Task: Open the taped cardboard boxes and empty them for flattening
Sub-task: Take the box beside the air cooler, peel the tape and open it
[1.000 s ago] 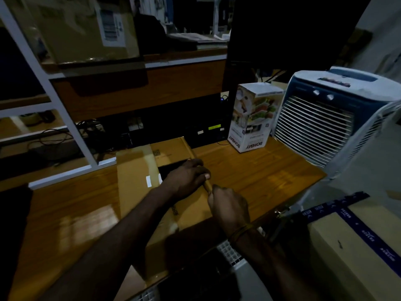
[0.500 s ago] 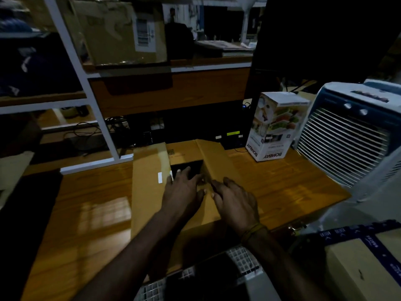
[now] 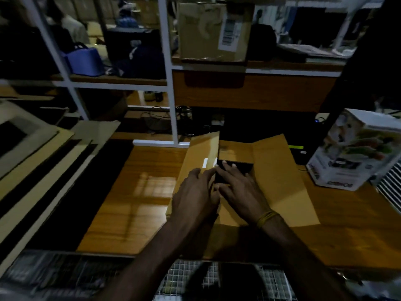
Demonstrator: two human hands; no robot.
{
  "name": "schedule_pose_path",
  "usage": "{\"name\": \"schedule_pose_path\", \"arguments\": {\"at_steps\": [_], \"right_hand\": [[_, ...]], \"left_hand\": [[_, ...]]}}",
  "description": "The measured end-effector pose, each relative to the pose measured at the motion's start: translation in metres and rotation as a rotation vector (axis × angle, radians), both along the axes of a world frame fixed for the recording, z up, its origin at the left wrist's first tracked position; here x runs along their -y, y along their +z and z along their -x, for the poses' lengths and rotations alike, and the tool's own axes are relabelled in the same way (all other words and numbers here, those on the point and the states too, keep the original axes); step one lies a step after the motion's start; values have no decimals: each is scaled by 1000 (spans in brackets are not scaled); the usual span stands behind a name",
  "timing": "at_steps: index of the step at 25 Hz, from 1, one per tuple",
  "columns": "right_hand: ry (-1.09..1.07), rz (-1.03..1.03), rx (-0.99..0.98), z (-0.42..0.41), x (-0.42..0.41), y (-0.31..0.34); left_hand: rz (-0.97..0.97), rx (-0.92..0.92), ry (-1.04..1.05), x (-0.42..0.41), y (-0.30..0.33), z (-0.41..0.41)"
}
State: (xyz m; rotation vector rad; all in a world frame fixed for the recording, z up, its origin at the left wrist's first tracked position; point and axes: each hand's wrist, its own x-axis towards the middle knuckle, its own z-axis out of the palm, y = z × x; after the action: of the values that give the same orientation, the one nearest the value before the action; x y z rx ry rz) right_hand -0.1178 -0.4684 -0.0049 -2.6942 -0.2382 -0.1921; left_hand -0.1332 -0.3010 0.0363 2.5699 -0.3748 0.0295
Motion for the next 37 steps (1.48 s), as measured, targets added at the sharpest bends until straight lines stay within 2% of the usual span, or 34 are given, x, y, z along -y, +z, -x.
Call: {"name": "schedule_pose_path", "arguments": {"at_steps": [6, 11, 16, 20, 22, 24, 26, 37], "right_hand": [[174, -79, 54, -19, -35, 11], [293, -24, 42, -39, -71, 18], [423, 144, -70, -55, -95, 10], [435, 207, -155, -64, -95, 3], [441, 198, -206, -67, -93, -2], [450, 153, -237, -67, -91, -8], [465, 104, -237, -66, -89, -13], [426, 42, -212, -63, -92, -16]], "left_hand": [[98, 224, 116, -23, 6, 19], [-116, 486, 295, -56, -5, 15], [-413, 450, 503, -88, -28, 3], [-482, 252, 416, -91, -43, -1], [-396, 130, 356, -89, -50, -3], [-196, 27, 315, -89, -57, -1], [-45, 3, 288, -89, -61, 2], [313, -152, 287, -90, -68, -5]]}}
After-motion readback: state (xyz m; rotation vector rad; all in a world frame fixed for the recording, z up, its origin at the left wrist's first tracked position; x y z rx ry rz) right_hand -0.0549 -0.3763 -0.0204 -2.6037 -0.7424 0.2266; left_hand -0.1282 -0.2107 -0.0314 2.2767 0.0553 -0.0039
